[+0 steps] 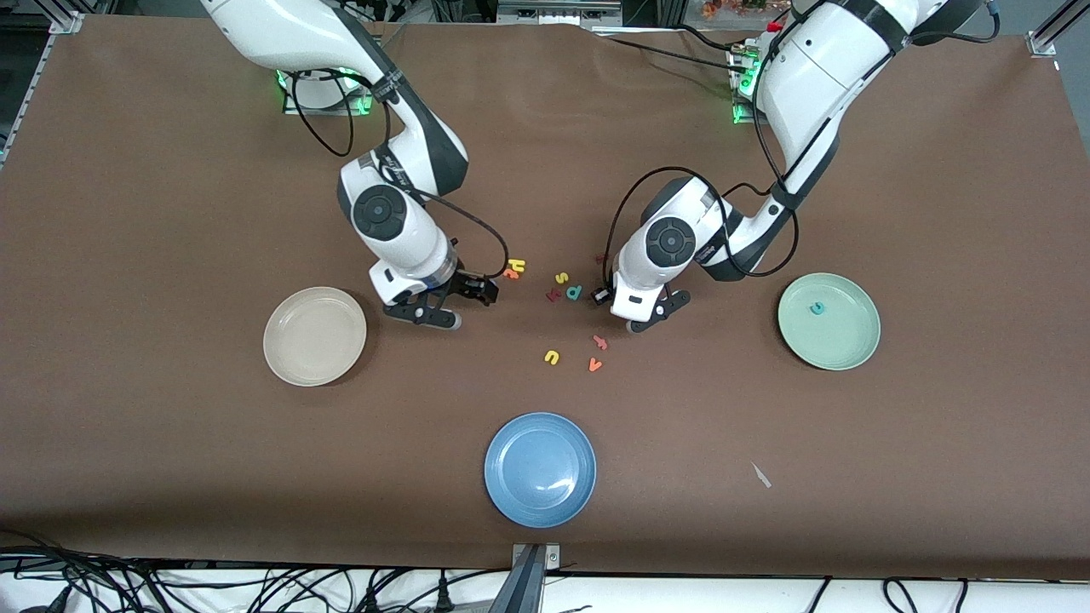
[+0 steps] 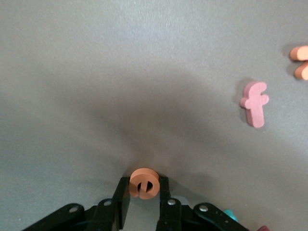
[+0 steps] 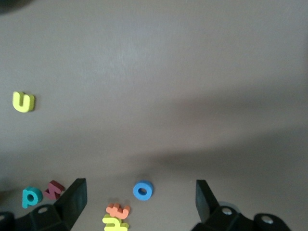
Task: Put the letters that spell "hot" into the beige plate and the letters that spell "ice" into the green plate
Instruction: 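Grasp the orange e with the left gripper while the right gripper descends, then place the e on the green plate while the right gripper grasps the o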
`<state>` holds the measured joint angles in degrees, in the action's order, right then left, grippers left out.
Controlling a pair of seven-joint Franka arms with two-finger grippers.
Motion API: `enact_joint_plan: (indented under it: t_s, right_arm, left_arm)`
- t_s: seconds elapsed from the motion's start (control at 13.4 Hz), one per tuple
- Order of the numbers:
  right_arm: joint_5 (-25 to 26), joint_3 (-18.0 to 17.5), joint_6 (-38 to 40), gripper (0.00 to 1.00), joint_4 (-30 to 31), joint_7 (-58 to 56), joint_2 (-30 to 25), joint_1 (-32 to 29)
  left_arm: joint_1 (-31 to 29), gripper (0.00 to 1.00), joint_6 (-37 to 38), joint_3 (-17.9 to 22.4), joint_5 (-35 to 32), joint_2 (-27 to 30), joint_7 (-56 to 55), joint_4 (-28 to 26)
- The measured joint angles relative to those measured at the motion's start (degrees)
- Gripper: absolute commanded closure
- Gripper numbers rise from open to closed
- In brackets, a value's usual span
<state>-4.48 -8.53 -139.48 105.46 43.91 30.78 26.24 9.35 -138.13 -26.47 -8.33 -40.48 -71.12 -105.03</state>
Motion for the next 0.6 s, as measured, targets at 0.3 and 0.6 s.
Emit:
enact_joint_plan:
  t_s: [0.3,0.6]
  right_arm:
    - [3.2,-0.1,-1.6,0.00,0.2,6.7,1.8,2.3]
    - [3.9,-0.1,-2.6,0.00,0.2,9.4,3.4,3.0]
  left_arm:
    - [-2.7,0.95,8.5,0.1,-0.6,4.3,1.7,2.2]
    - [-9.9,0.95,20.9,0.1,-0.6,12.5,12.6,2.4]
